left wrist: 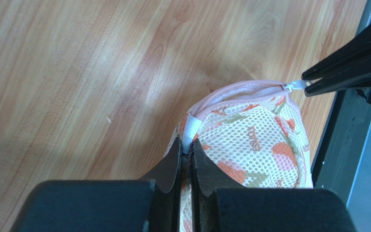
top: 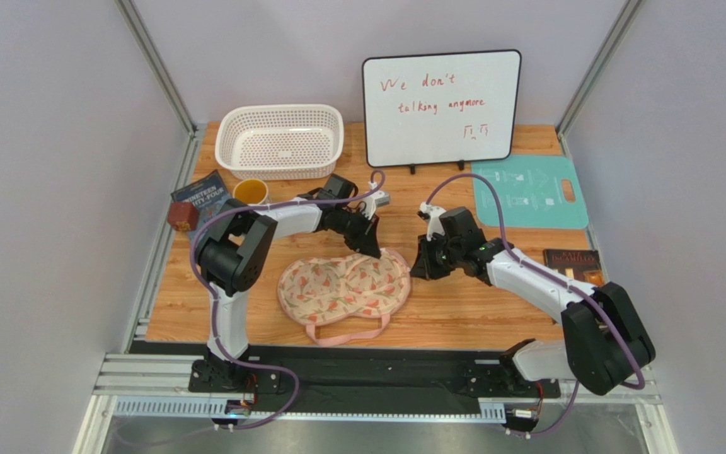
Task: Unzip the laundry bag and remove the bra
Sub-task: Unzip the laundry bag at the center of the board.
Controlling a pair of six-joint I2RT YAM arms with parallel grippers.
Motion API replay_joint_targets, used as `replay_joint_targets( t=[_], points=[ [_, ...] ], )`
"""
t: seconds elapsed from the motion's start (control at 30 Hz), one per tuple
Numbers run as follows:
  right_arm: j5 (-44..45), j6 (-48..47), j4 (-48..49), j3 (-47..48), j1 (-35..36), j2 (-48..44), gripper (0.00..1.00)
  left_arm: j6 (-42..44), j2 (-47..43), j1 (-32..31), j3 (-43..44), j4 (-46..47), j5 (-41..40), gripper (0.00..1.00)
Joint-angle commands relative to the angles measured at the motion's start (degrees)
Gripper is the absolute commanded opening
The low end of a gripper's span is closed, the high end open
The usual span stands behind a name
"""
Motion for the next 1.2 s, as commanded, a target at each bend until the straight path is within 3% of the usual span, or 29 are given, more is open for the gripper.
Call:
replay_joint_targets(
  t=[0.0,0.53,1.17],
  points=[
    [-2.2,1.71,0.59,-1.49,-0.25,-2.07,0.0,-2.37,-3.18,1.25,-1.04,4.49,-4.74,0.0],
    [-4.04,4.34,3.76,-5.01,1.33,-1.19,0.0,-12.64,-5.2,2.04,-3.06,10.46,-12.47,0.0],
    [-3.96,9.79,8.68,-7.03,5.72,-1.36,0.0,-22.49,-9.07,2.13,-6.76,14.86,-27.15,0.0]
  ],
)
